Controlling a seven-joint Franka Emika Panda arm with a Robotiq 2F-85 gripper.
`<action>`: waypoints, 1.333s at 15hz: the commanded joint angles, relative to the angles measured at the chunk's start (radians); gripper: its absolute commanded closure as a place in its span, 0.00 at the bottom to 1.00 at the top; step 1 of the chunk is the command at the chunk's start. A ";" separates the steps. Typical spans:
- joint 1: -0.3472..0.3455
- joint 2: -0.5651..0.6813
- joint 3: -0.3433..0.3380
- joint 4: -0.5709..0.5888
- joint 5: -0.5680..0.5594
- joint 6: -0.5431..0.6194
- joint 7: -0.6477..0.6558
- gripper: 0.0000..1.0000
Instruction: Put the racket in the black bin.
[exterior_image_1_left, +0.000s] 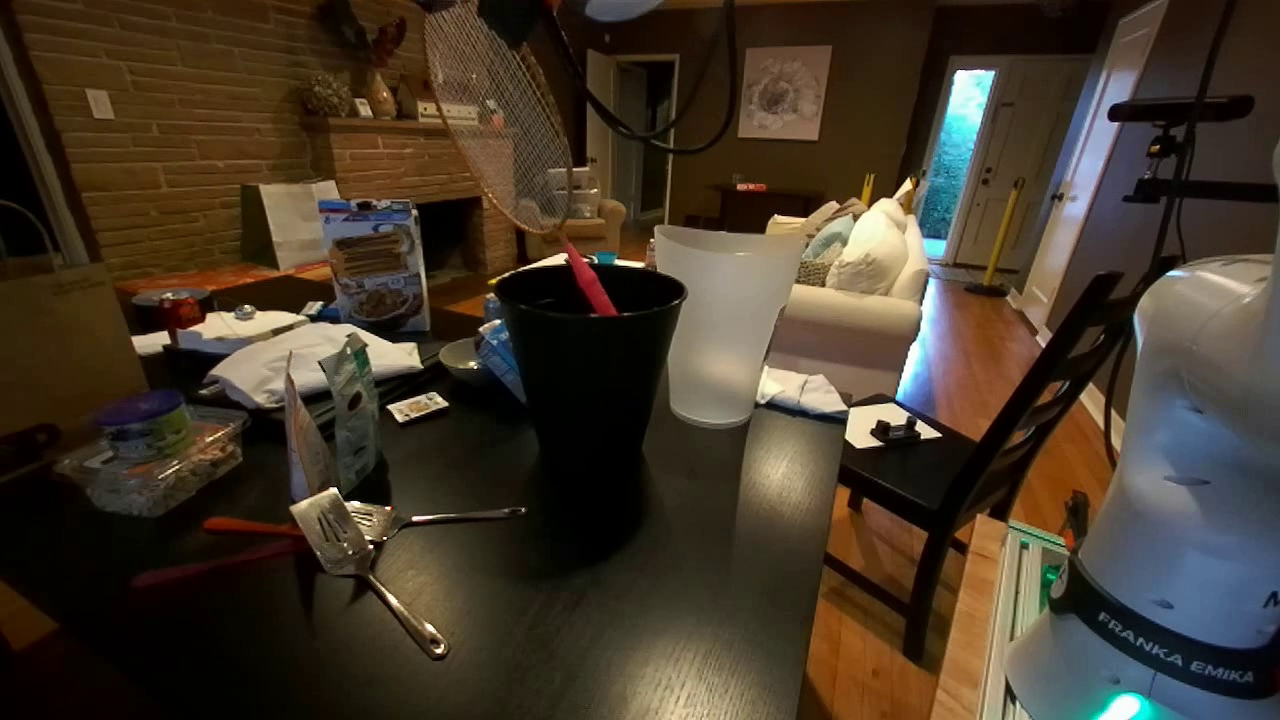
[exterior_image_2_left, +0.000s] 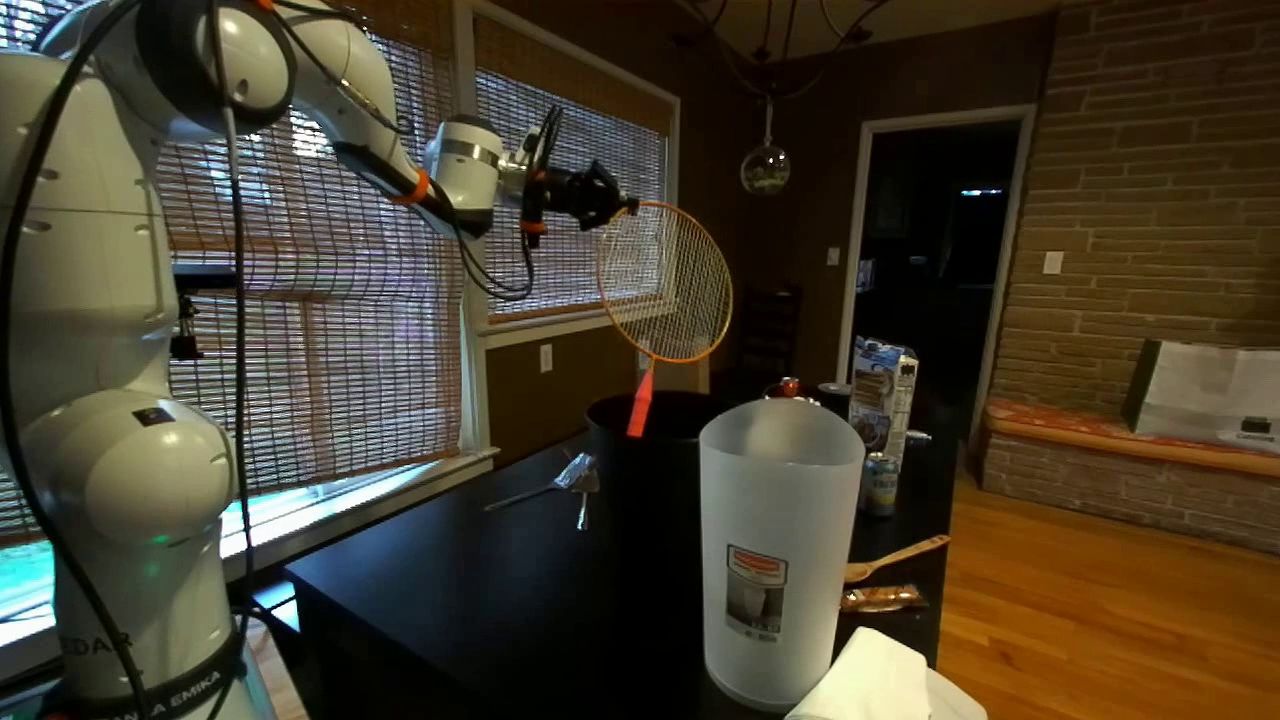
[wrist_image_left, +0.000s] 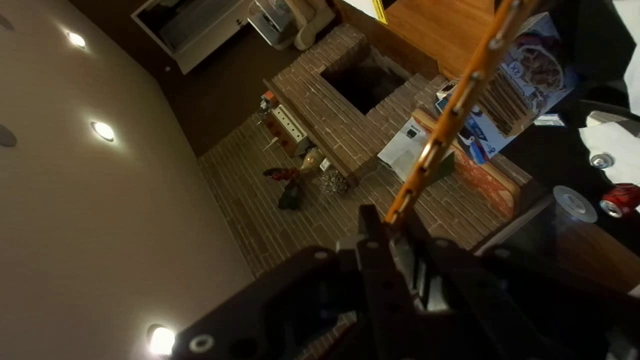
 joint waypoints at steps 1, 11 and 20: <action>-0.027 -0.058 0.010 -0.090 -0.024 0.049 0.052 0.97; -0.048 -0.102 0.006 -0.210 -0.034 0.061 0.066 0.97; -0.048 -0.097 0.017 -0.268 -0.046 0.013 0.070 0.97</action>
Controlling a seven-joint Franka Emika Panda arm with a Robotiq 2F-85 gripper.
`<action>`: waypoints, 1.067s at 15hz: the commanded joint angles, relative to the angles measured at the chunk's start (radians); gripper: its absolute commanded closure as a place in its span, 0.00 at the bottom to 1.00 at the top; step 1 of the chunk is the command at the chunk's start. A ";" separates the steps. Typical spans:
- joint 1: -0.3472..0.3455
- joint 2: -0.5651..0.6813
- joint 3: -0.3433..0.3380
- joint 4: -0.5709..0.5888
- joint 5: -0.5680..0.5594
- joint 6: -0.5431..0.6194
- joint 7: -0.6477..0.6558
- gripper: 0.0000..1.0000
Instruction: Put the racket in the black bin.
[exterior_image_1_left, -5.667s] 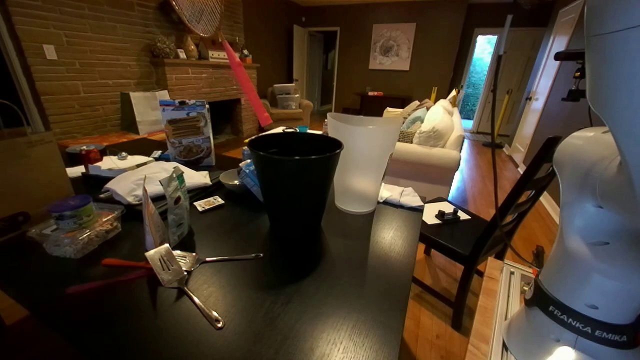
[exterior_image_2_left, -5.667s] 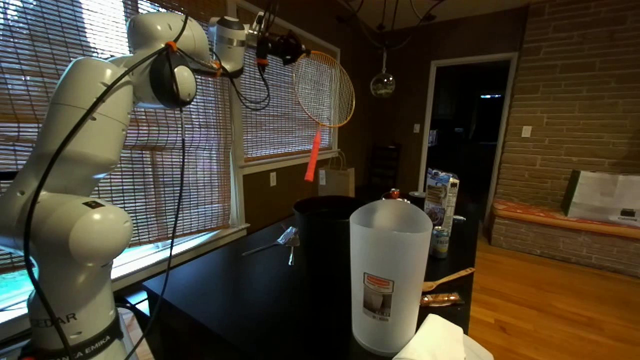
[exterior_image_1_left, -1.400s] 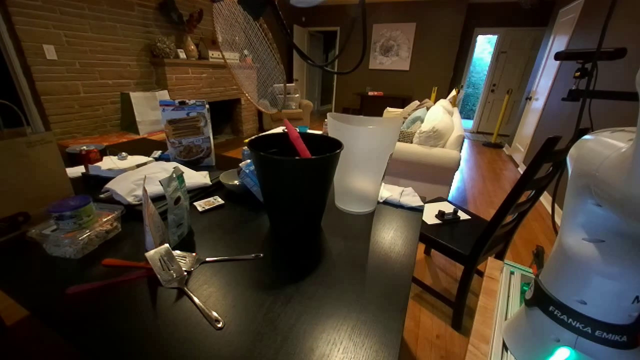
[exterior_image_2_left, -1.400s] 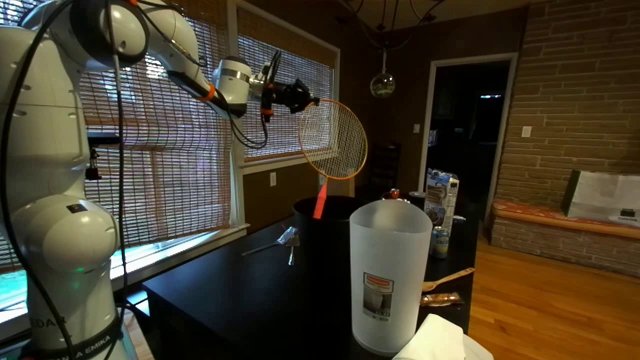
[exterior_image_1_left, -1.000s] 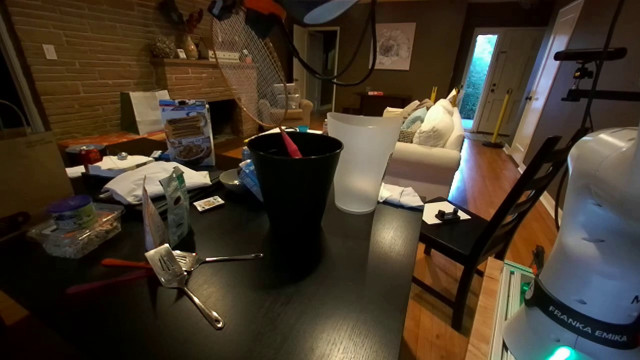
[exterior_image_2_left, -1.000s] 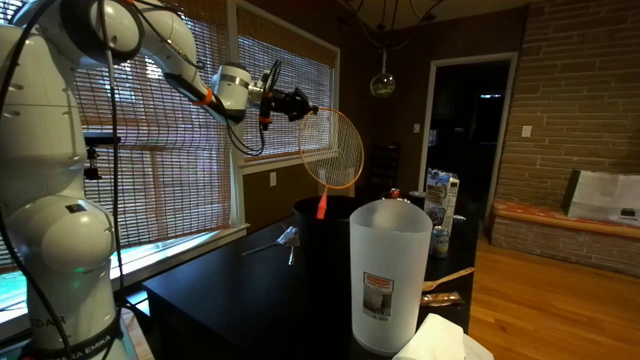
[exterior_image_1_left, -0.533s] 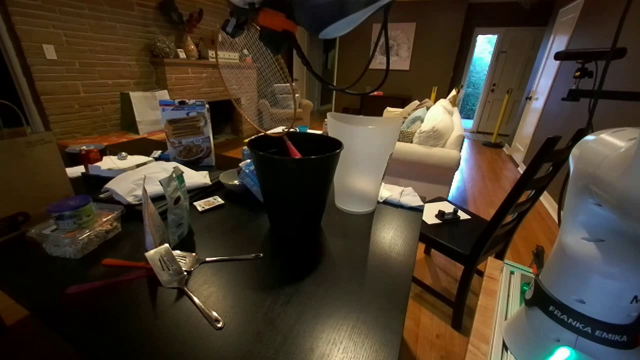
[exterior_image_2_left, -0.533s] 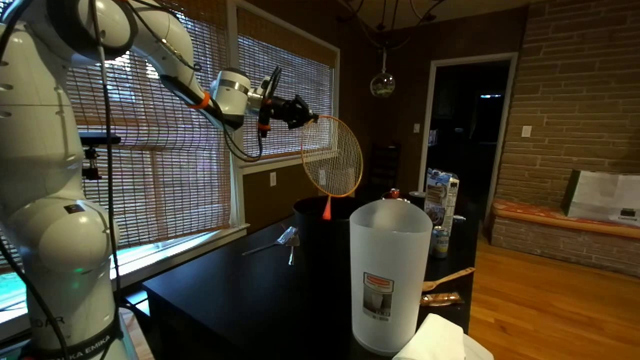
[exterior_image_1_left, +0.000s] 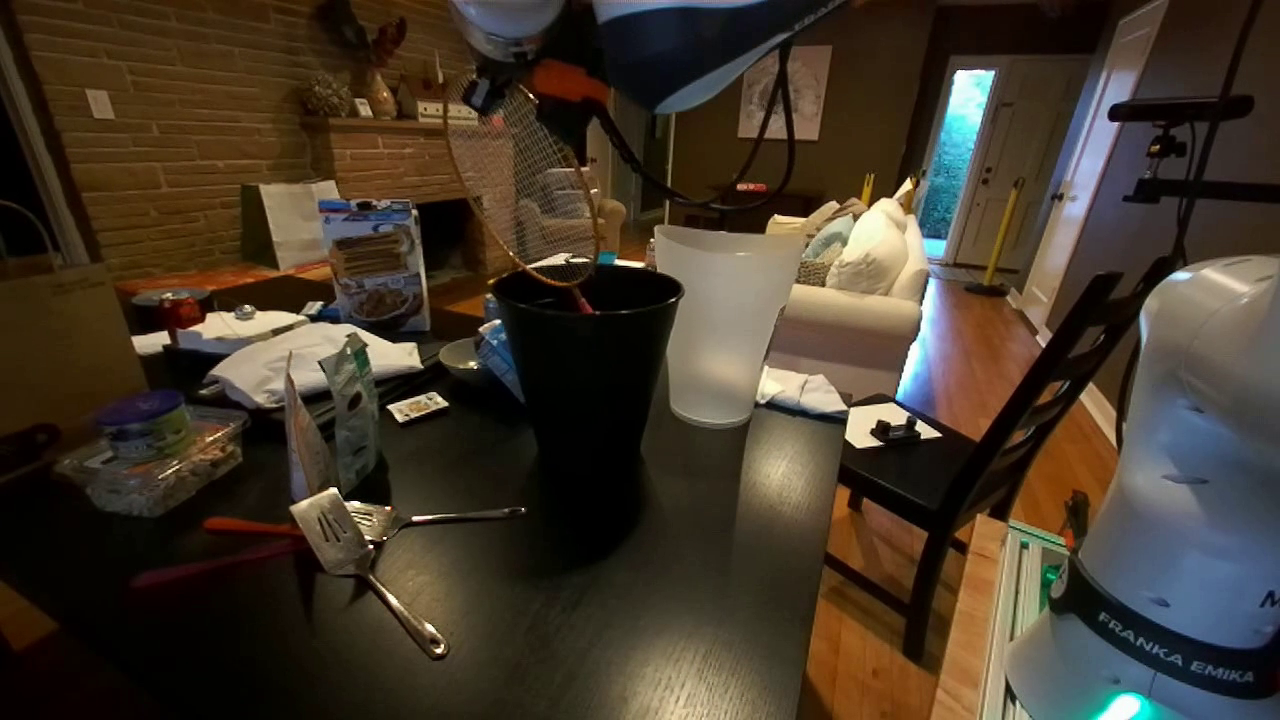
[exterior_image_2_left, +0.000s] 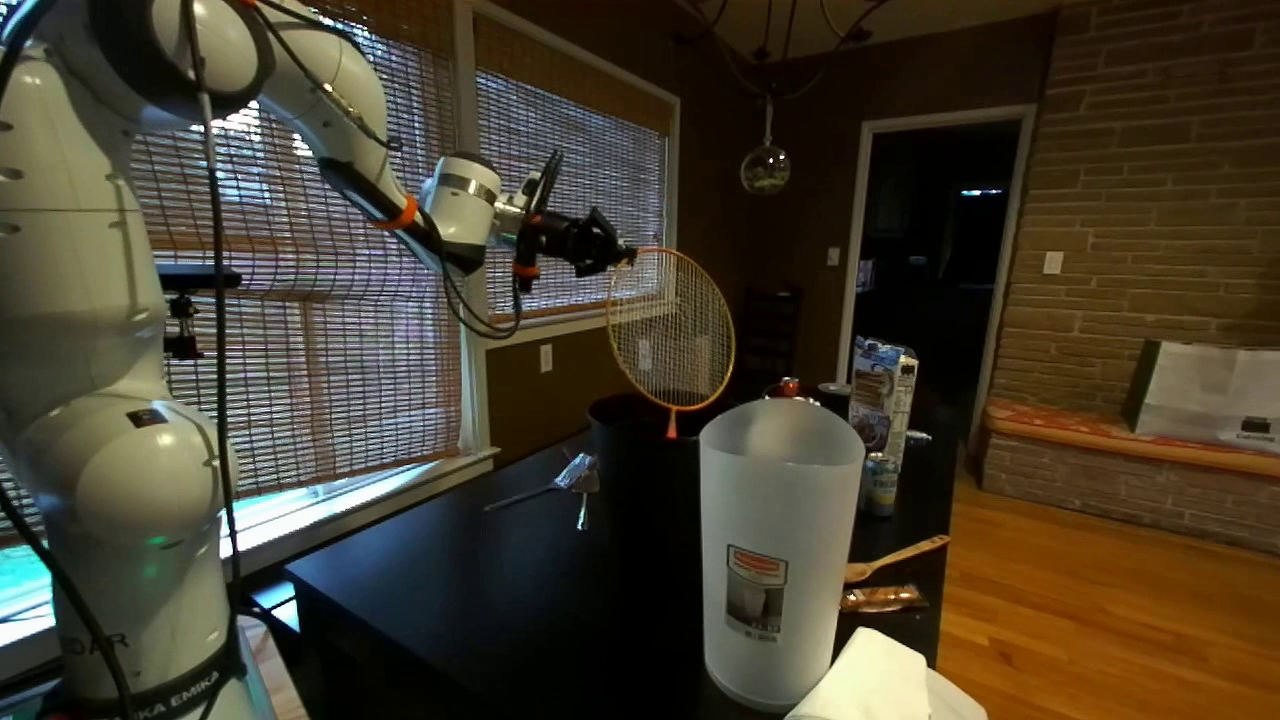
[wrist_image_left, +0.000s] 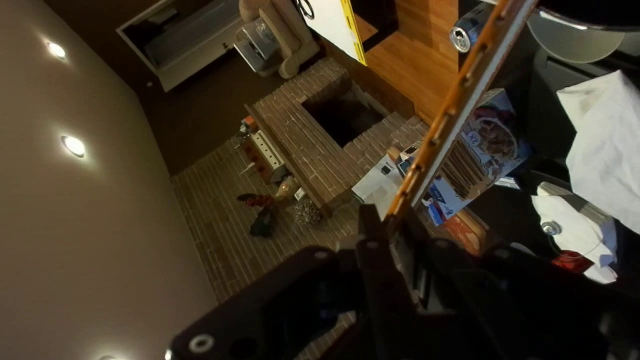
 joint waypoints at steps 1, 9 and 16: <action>-0.010 -0.031 0.015 -0.049 -0.034 -0.027 0.013 0.97; -0.002 -0.043 0.029 -0.073 -0.008 -0.069 -0.046 0.97; 0.023 -0.086 0.073 -0.115 0.021 -0.174 -0.140 0.97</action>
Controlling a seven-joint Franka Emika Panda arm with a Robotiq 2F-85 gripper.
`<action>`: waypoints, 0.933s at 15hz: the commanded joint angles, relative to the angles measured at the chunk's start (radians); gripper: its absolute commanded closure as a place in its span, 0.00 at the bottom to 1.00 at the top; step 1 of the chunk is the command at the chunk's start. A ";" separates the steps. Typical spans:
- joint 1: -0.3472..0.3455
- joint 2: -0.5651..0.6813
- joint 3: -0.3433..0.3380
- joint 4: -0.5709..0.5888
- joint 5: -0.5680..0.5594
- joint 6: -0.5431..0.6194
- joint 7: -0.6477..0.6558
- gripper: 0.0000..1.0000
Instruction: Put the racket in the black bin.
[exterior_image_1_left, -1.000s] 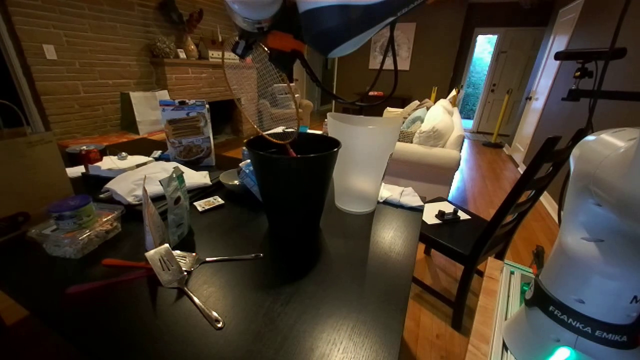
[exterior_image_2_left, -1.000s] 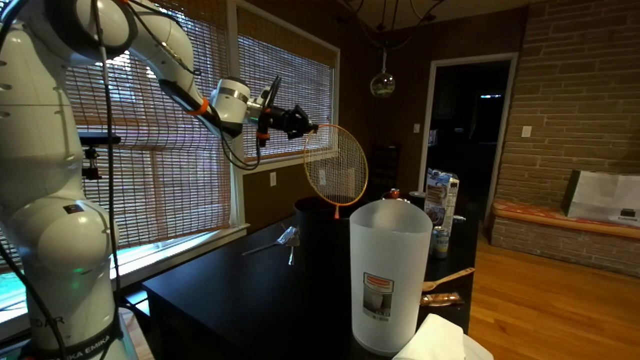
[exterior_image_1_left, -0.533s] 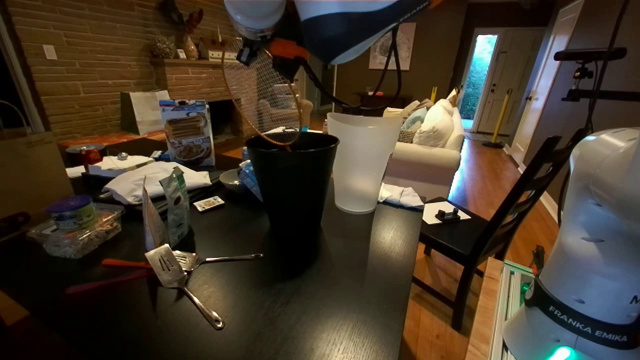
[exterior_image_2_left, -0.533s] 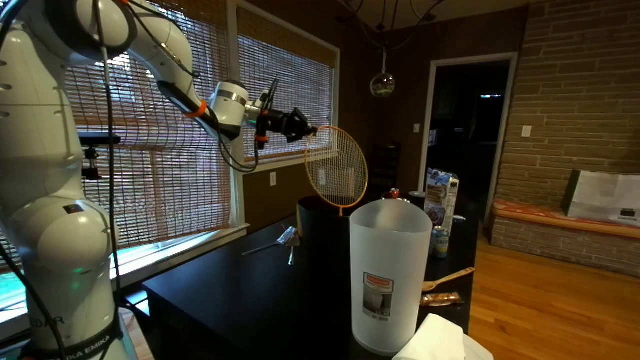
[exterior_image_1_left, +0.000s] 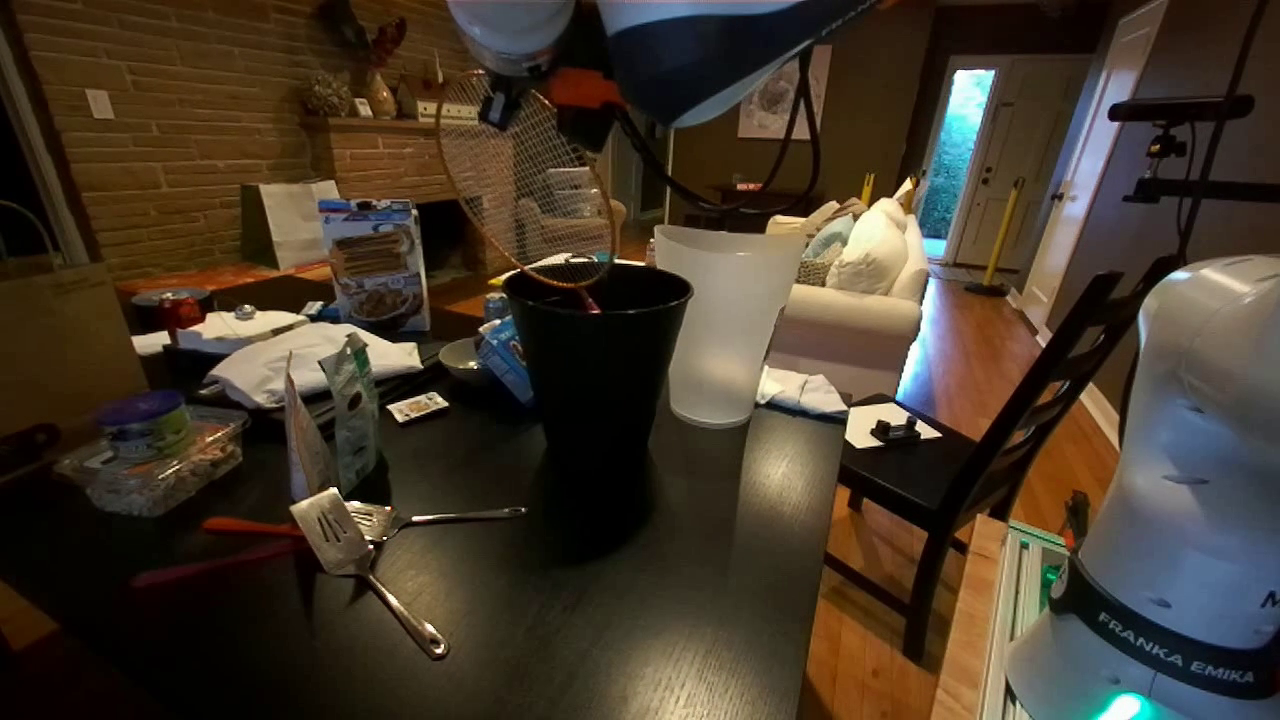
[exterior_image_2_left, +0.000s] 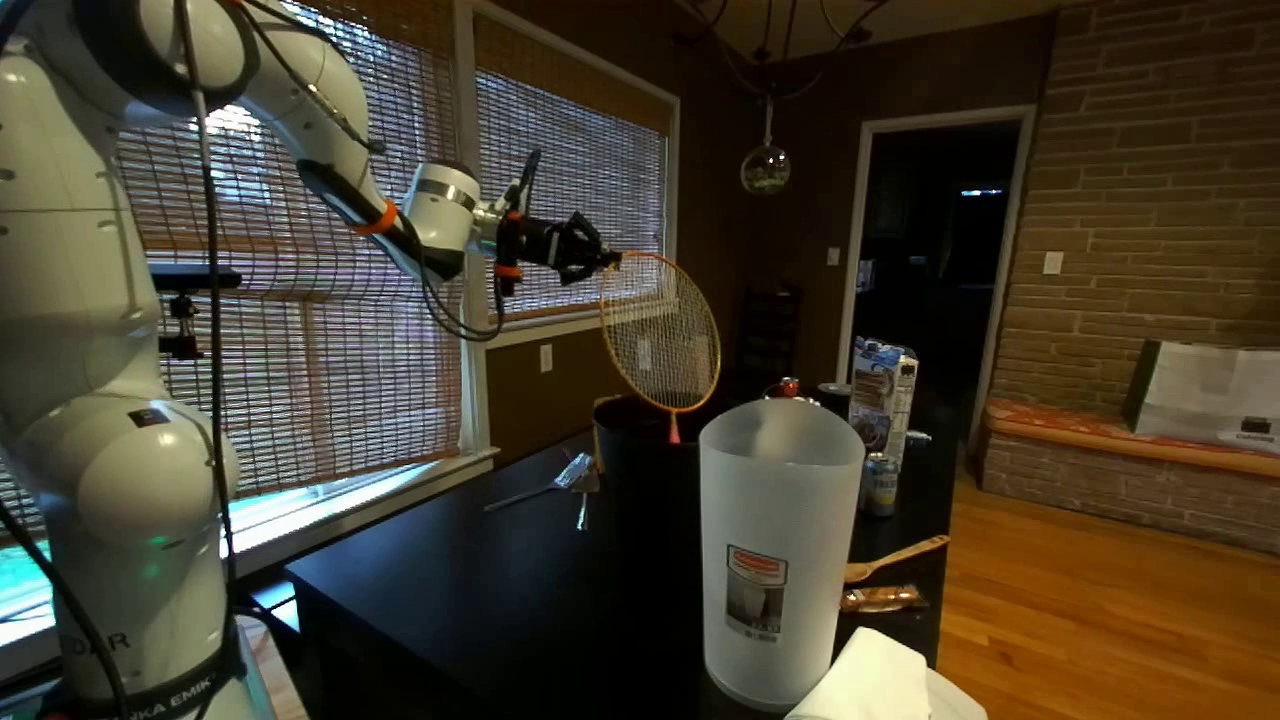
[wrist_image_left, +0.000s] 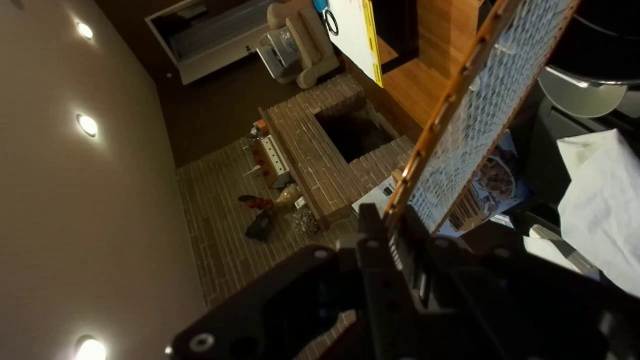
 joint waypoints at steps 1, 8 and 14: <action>0.016 -0.058 0.028 -0.066 0.013 -0.082 -0.049 0.97; 0.043 -0.085 0.073 -0.147 -0.041 -0.220 -0.054 0.97; 0.065 -0.104 0.088 -0.201 -0.020 -0.293 -0.119 0.82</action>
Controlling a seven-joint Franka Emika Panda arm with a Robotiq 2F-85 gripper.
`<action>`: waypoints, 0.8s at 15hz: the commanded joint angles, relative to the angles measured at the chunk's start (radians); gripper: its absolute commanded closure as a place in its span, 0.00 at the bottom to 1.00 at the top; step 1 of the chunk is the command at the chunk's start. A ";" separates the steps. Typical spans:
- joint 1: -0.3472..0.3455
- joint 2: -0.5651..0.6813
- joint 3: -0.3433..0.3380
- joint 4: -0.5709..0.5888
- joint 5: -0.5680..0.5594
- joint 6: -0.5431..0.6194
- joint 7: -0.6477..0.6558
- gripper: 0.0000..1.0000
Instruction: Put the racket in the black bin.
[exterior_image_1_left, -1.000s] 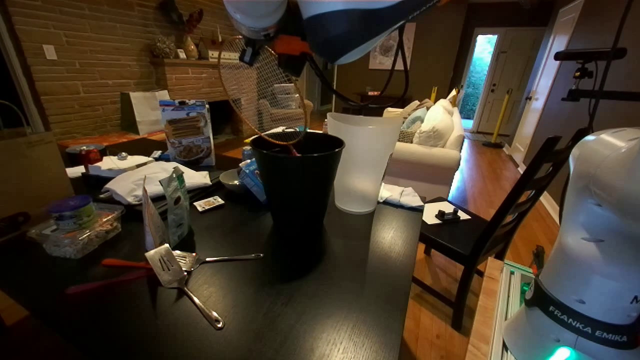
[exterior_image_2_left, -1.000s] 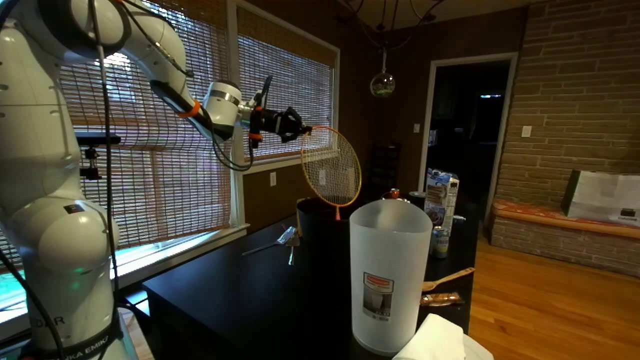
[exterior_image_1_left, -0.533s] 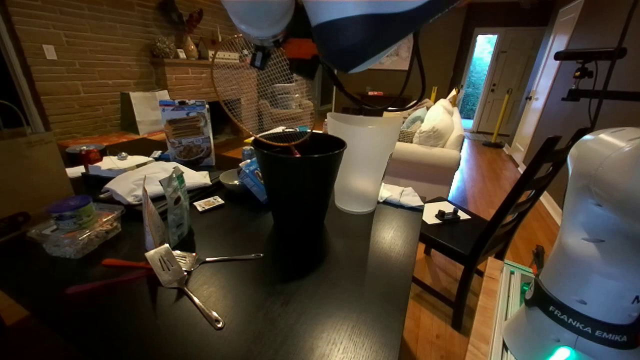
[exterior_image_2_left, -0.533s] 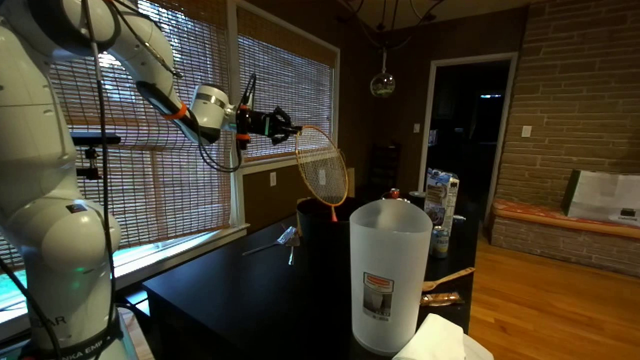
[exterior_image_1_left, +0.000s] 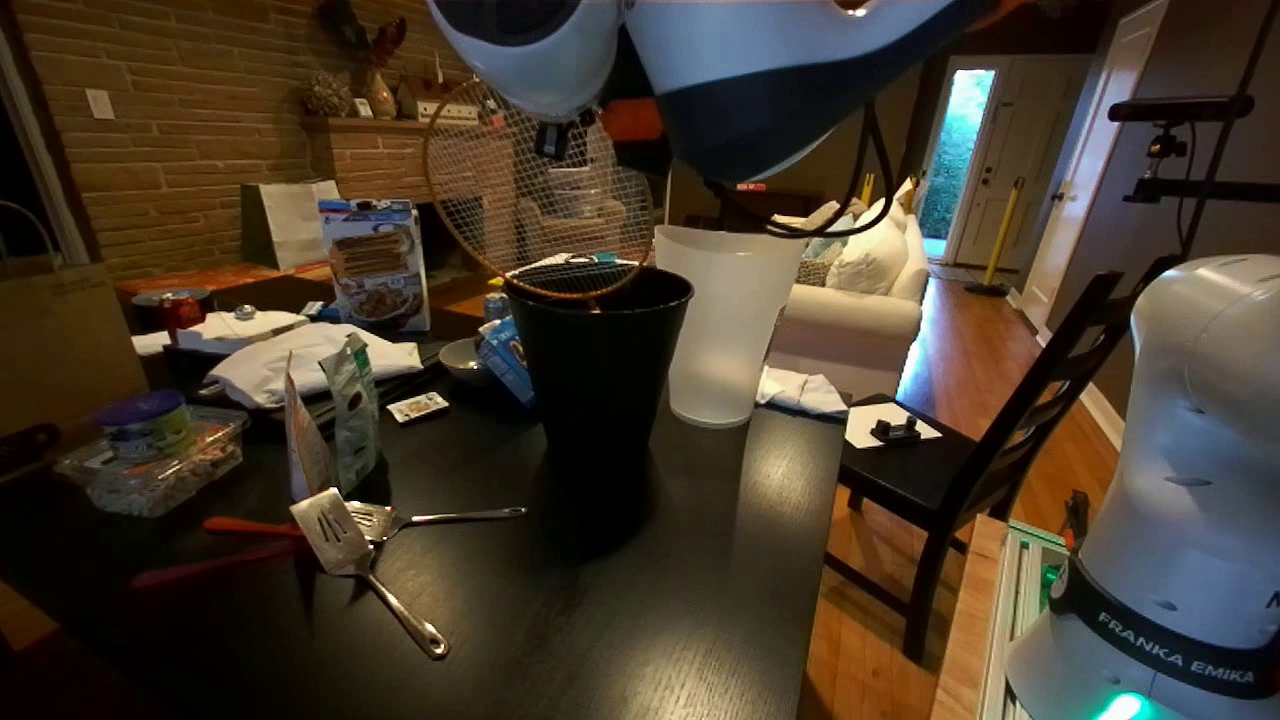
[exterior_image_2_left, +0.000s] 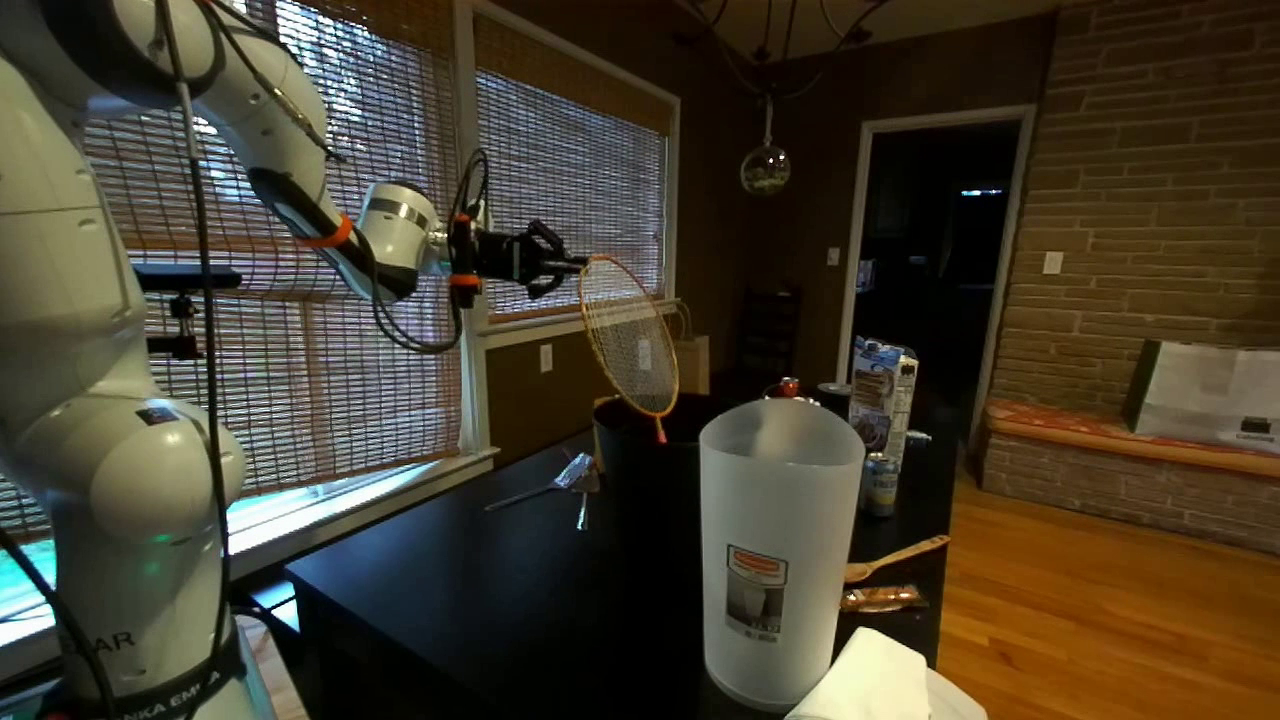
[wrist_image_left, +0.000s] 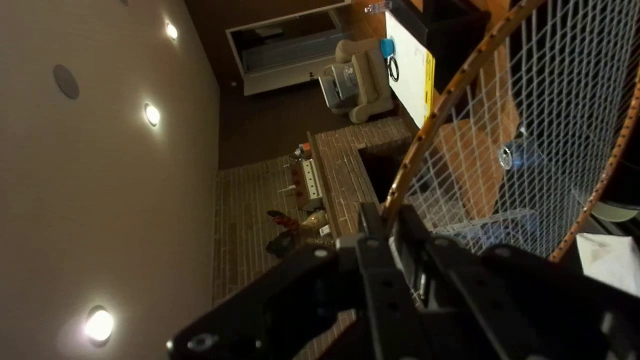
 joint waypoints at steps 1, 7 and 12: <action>0.014 -0.039 0.004 -0.053 -0.012 -0.033 -0.057 0.67; 0.015 -0.043 -0.001 -0.063 -0.010 -0.050 -0.092 0.31; 0.014 -0.039 -0.003 -0.051 -0.011 -0.059 -0.092 0.00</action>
